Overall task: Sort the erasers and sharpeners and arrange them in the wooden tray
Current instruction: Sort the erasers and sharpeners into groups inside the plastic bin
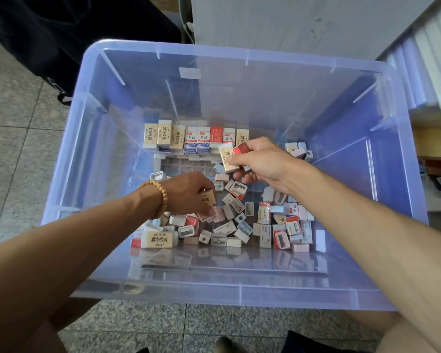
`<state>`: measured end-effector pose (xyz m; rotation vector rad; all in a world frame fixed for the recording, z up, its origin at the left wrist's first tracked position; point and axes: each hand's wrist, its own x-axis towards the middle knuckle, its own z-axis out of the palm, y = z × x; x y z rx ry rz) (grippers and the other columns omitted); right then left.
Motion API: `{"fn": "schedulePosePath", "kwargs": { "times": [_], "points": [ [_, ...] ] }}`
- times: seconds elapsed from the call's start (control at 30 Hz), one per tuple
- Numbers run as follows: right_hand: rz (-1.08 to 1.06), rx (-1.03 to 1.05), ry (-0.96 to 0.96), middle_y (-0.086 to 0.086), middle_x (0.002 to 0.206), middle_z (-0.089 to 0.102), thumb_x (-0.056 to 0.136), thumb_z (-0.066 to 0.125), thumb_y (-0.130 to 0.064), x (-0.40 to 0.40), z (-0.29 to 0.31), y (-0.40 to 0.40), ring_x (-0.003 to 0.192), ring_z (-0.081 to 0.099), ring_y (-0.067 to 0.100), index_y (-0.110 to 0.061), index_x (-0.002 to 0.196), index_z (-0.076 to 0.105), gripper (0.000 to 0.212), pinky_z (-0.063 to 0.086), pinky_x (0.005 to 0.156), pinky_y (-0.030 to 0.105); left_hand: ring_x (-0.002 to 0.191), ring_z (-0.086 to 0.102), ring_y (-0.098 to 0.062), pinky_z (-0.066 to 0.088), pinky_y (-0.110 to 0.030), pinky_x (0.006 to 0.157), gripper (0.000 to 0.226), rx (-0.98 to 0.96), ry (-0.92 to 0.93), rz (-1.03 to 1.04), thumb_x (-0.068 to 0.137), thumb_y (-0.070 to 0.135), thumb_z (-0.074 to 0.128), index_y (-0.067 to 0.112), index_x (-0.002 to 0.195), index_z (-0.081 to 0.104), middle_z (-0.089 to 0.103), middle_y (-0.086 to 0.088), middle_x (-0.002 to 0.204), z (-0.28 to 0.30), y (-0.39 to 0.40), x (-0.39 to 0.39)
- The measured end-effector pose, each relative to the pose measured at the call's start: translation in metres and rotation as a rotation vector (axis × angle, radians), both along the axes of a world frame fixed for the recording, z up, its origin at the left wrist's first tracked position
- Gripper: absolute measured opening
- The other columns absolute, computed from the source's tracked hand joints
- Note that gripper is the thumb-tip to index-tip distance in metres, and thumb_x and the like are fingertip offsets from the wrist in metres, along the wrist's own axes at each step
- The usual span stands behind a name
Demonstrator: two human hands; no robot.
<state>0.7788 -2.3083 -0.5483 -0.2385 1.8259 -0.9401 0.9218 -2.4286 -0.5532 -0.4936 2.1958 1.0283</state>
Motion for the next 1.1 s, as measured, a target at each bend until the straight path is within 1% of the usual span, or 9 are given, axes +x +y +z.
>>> {"fn": "schedulePosePath", "kwargs": {
  "times": [0.2,0.37,0.53,0.63,0.7,0.8,0.87,0.93,1.1],
  "points": [
    [0.040,-0.013,0.046,0.015,0.095,0.073,0.091,0.070,-0.007,0.002,-0.004,-0.020,0.071,0.069,0.016,-0.009,0.094,0.065,0.006,0.058,0.066,0.028,0.050,0.053,-0.001,0.040,-0.012,0.042,0.017,-0.005,0.014,0.183,0.083,0.022,0.078,0.014,0.098,0.076,0.067,0.006,0.073,0.011,-0.002,0.002],
    [-0.019,-0.032,0.065,0.016,0.088,0.073,0.088,0.067,0.002,0.010,-0.005,-0.046,0.074,0.072,0.019,-0.008,0.086,0.066,0.010,0.063,0.075,0.034,0.059,0.057,-0.007,0.040,-0.012,0.046,0.013,-0.162,0.037,0.257,0.081,0.017,0.077,0.013,0.093,0.075,0.064,0.007,0.070,0.022,-0.009,0.013],
    [-0.029,0.047,0.303,0.010,0.082,0.072,0.088,0.064,-0.005,0.017,-0.010,-0.079,0.073,0.073,0.021,-0.007,0.094,0.068,0.008,0.063,0.070,0.039,0.075,0.069,-0.024,0.053,-0.025,0.053,0.011,-0.217,0.050,0.531,0.082,0.007,0.069,0.012,0.092,0.068,0.070,-0.010,0.086,0.025,-0.020,0.023],
    [0.047,0.046,0.339,0.003,0.082,0.064,0.091,0.067,-0.010,0.019,-0.007,-0.074,0.067,0.061,0.013,-0.008,0.092,0.064,0.004,0.053,0.056,0.025,0.077,0.072,-0.028,0.062,-0.038,0.069,0.012,-0.091,0.043,0.758,0.083,0.001,0.069,0.009,0.091,0.066,0.070,-0.014,0.088,0.024,-0.020,0.020],
    [0.105,0.036,0.381,-0.001,0.085,0.059,0.092,0.070,-0.018,0.020,-0.005,-0.067,0.069,0.056,0.010,-0.015,0.096,0.059,0.013,0.040,0.049,0.017,0.077,0.073,-0.031,0.062,-0.043,0.073,0.011,-0.018,0.051,0.892,0.083,-0.003,0.069,0.005,0.090,0.066,0.069,-0.017,0.091,0.026,-0.021,0.017],
    [0.195,0.028,0.416,-0.004,0.097,0.055,0.085,0.078,-0.025,0.024,-0.005,-0.060,0.077,0.054,0.009,-0.019,0.114,0.052,0.039,0.038,0.048,0.012,0.079,0.073,-0.032,0.061,-0.046,0.075,0.010,0.022,0.060,1.007,0.084,-0.005,0.067,0.004,0.088,0.065,0.070,-0.018,0.092,0.029,-0.023,0.015],
    [0.301,-0.007,0.491,-0.009,0.099,0.051,0.079,0.083,-0.029,0.027,-0.006,-0.058,0.082,0.052,0.007,-0.019,0.125,0.048,0.059,0.041,0.060,0.012,0.080,0.073,-0.032,0.061,-0.046,0.075,0.011,0.020,0.070,1.044,0.084,-0.005,0.067,0.006,0.087,0.065,0.070,-0.016,0.089,0.031,-0.025,0.016],
    [0.446,-0.049,0.648,-0.009,0.103,0.053,0.076,0.086,-0.027,0.031,-0.009,-0.059,0.089,0.057,0.013,-0.016,0.133,0.046,0.071,0.049,0.075,0.023,0.080,0.073,-0.030,0.061,-0.046,0.075,0.012,0.026,0.078,1.068,0.084,-0.004,0.067,0.007,0.086,0.064,0.071,-0.015,0.087,0.032,-0.025,0.018],
    [0.503,-0.061,0.920,0.000,0.092,0.064,0.083,0.080,-0.021,0.036,-0.020,-0.072,0.074,0.064,0.019,-0.012,0.126,0.050,0.053,0.057,0.065,0.031,0.078,0.073,-0.028,0.061,-0.044,0.076,0.011,0.090,0.085,1.113,0.085,-0.003,0.067,0.007,0.089,0.063,0.070,-0.014,0.085,0.033,-0.023,0.018]
  ]
}}
